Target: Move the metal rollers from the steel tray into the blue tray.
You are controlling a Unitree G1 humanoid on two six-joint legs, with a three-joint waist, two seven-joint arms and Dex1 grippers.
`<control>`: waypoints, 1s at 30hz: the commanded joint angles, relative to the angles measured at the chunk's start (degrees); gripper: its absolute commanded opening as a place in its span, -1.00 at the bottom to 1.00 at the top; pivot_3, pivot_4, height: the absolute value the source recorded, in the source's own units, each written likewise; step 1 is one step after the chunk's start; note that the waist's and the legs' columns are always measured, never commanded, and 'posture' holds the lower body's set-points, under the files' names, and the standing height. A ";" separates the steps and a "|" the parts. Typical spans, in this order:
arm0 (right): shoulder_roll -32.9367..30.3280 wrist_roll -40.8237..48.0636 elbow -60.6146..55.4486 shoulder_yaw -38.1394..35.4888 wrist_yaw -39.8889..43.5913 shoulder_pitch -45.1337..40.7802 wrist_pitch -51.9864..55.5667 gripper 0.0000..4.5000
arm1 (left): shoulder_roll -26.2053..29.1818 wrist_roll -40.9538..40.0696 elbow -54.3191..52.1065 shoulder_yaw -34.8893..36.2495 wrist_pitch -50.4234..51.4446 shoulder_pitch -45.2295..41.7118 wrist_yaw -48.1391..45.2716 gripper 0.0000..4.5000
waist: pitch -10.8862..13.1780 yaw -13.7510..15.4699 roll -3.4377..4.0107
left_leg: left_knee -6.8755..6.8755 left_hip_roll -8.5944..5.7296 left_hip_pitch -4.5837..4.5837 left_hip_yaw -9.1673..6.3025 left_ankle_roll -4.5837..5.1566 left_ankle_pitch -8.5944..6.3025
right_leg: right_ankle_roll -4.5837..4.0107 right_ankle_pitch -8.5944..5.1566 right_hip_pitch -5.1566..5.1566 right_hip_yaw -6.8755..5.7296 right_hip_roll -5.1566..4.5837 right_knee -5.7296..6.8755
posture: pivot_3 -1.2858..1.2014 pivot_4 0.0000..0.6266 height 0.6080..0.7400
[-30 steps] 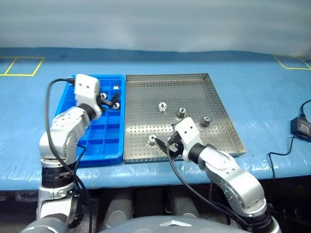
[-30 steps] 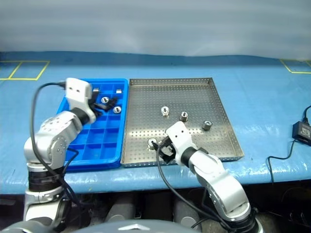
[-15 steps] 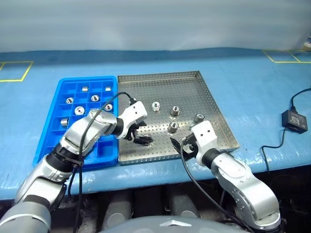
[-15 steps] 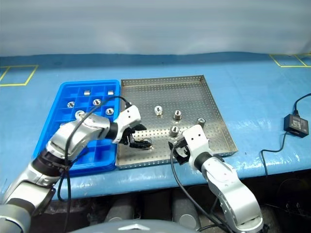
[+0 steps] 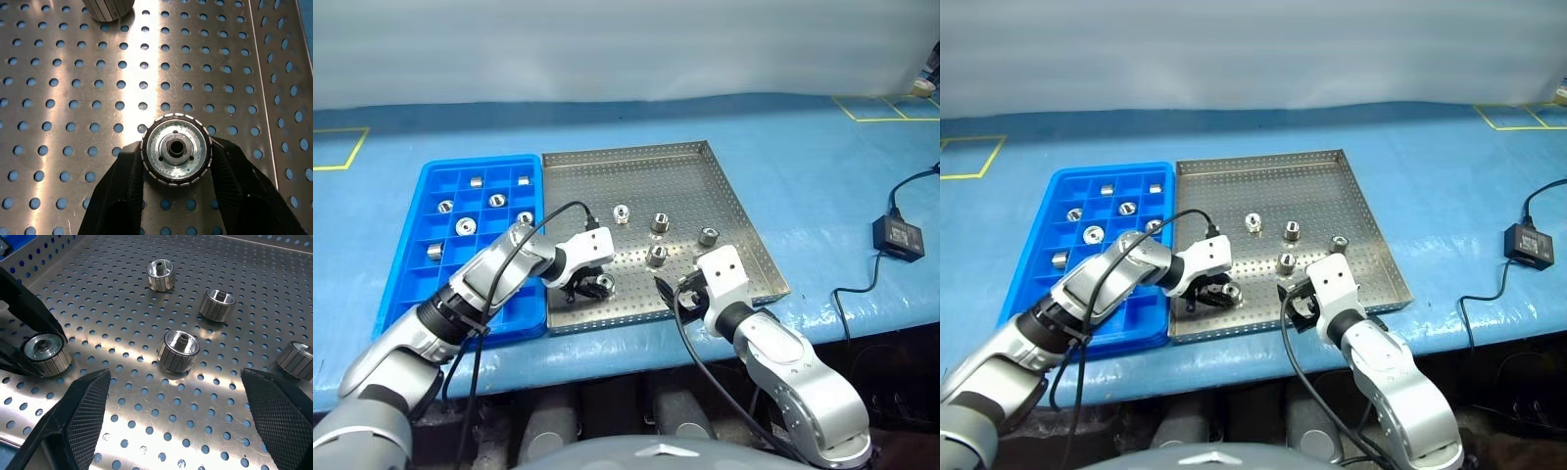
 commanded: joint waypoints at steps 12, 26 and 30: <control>-0.82 1.34 3.50 5.63 6.13 -8.99 -1.44 1.00 | -23.88 5.30 -26.04 42.88 8.35 16.06 46.50 -0.26 | 0.01 2.01 -0.03 | 0.00 0.00 0.07 -0.05 -0.01 0.00 | 0.32 0.20 0.10 -0.01 0.02 0.00 | 0.09 -0.52 1.00; -1.88 2.28 7.15 8.65 11.47 -13.78 -2.38 1.00 | -31.08 12.00 -36.53 41.79 13.74 30.19 58.60 -0.26 | 0.01 6.30 -0.09 | 0.15 -0.06 0.03 -0.13 0.02 -0.01 | 0.16 0.11 0.19 -0.11 -0.08 -0.05 | 0.17 -0.52 1.00; -2.01 2.32 6.88 8.43 11.41 -13.46 -2.27 1.00 | -32.43 11.71 -34.96 42.69 15.38 31.13 59.06 -0.26 | 0.01 6.25 -0.09 | 0.14 -0.06 0.01 -0.13 0.02 -0.02 | 0.13 0.10 0.17 -0.12 -0.08 -0.06 | 0.15 -0.52 1.00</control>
